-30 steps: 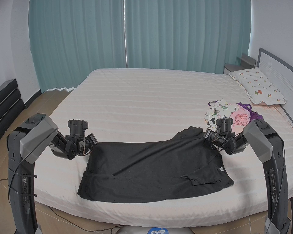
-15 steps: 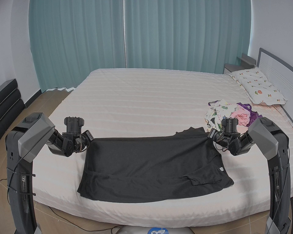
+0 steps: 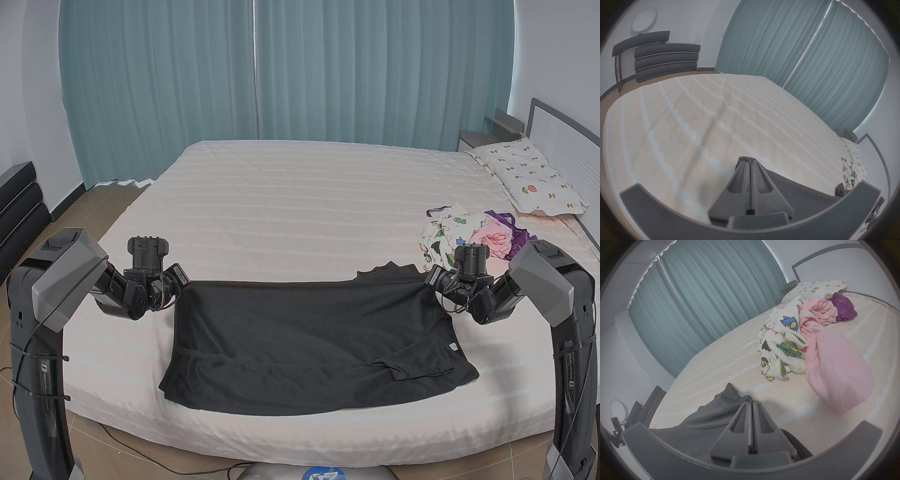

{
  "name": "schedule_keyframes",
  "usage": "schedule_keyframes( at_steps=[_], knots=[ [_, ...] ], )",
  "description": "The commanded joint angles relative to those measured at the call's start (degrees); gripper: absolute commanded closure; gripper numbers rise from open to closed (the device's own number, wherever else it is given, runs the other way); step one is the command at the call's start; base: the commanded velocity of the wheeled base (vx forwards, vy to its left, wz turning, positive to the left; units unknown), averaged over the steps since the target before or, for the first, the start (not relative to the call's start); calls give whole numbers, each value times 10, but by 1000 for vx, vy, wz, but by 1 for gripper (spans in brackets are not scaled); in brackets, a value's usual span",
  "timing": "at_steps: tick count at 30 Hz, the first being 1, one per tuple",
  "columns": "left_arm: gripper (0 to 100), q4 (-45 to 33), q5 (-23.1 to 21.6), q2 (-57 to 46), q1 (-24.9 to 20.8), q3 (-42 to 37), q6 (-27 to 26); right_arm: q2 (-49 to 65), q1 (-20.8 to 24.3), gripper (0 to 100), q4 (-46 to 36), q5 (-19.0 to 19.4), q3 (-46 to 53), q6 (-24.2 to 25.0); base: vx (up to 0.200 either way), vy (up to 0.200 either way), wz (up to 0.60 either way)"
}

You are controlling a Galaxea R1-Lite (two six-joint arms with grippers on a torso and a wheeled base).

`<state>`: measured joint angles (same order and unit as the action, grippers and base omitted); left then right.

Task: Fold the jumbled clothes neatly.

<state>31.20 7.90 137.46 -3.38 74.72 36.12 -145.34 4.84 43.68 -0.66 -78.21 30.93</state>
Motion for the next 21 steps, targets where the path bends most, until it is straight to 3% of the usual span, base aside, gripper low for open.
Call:
schedule_keyframes(
  at_steps=[1, 5, 21],
  knots=[
    [100, 0, 0, -10, -2, -8, 0, 30, -1, 100, 16, 3, 35, 1, 0, 0, 0],
    [100, 0, -6, -35, 1, -31, 0, 57, -4, 100, 18, 21, 74, 0, 0, 0, 0],
    [100, 1, -27, -75, 8, -117, -10, 102, -6, 100, 74, 33, 201, -8, 0, 0, 0]
  ],
)
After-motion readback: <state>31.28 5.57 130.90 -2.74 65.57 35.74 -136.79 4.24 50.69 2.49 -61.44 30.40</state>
